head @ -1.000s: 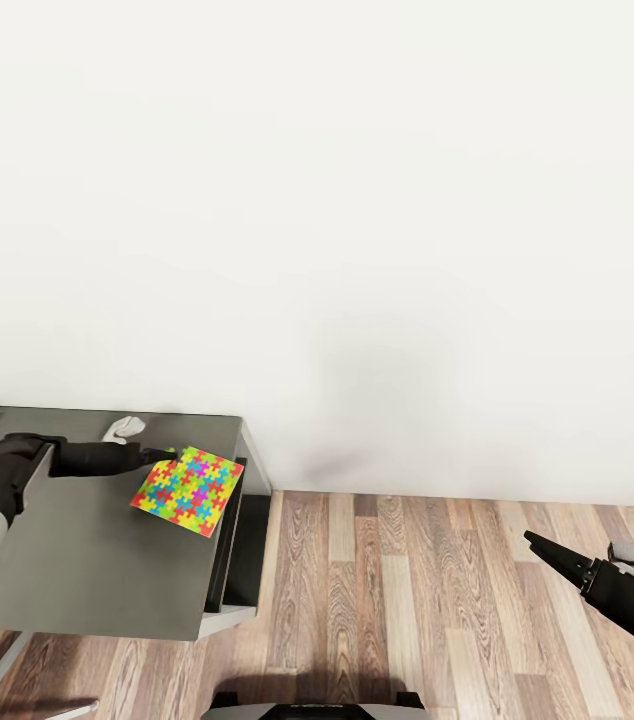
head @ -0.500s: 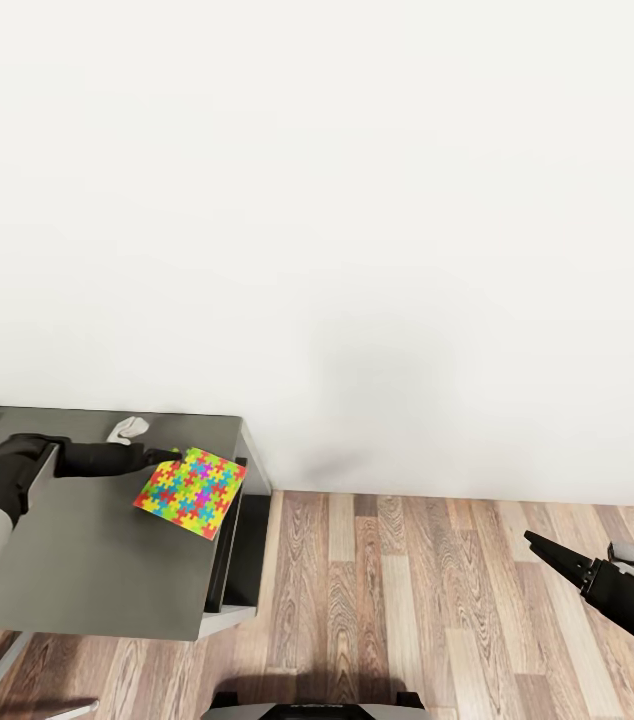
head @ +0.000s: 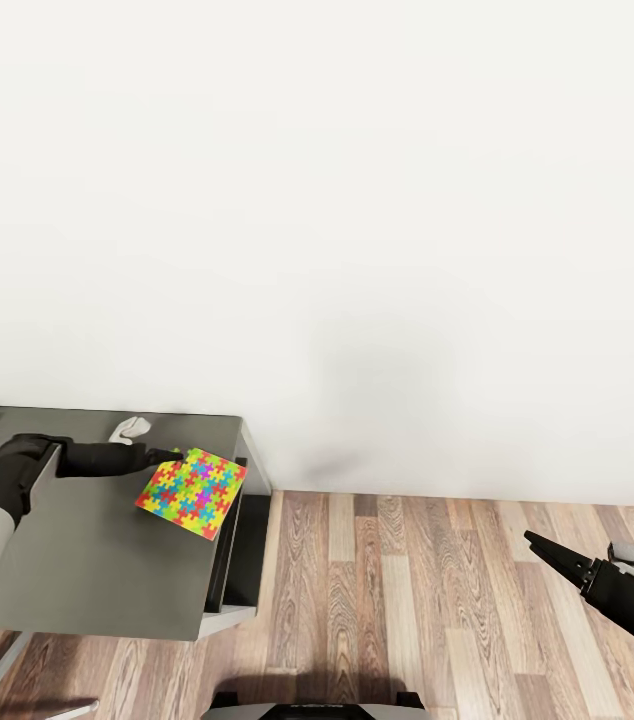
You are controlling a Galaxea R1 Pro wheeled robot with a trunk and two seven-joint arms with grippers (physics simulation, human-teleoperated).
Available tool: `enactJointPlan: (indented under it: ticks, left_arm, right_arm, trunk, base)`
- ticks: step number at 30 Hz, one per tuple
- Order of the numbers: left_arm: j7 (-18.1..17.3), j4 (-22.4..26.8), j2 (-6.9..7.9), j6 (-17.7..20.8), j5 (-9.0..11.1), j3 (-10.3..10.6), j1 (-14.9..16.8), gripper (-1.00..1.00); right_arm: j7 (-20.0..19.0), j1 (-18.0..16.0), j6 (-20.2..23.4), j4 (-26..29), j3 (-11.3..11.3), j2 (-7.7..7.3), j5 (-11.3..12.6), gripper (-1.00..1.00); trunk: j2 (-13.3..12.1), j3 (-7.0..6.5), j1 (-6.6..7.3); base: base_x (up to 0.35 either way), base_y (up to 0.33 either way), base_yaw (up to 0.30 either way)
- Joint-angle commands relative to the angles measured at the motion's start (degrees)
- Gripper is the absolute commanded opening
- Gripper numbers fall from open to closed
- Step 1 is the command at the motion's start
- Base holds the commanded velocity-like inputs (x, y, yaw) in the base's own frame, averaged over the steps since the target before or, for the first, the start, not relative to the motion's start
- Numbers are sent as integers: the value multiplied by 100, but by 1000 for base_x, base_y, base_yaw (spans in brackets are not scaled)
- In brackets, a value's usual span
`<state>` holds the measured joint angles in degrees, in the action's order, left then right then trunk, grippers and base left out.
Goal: Put all the toys in the child's room - the three board games (two on the bed and one on the table), the two jigsaw puzzles on the table, and the tennis ball on the table - inside the toy box on the table in the child's room.
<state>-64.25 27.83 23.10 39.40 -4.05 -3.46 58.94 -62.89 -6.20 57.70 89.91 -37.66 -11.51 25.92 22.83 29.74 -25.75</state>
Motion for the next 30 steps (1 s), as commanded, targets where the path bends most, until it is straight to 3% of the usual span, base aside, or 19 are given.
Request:
enactJointPlan:
  ticks: [1,30]
  left_arm:
    - [-39,3,-5,50,-43,-33,4,100]
    - [-331,3,-42,42,-45,-35,3,100]
  right_arm:
    - [-22,-4,22,1,-5,-1,-8,100]
    - [-22,-4,29,1,-5,-1,-8,100]
  trunk:
    - [9,8,-3]
    - [9,8,-3]
  base:
    - [0,0,0]
    - [0,0,0]
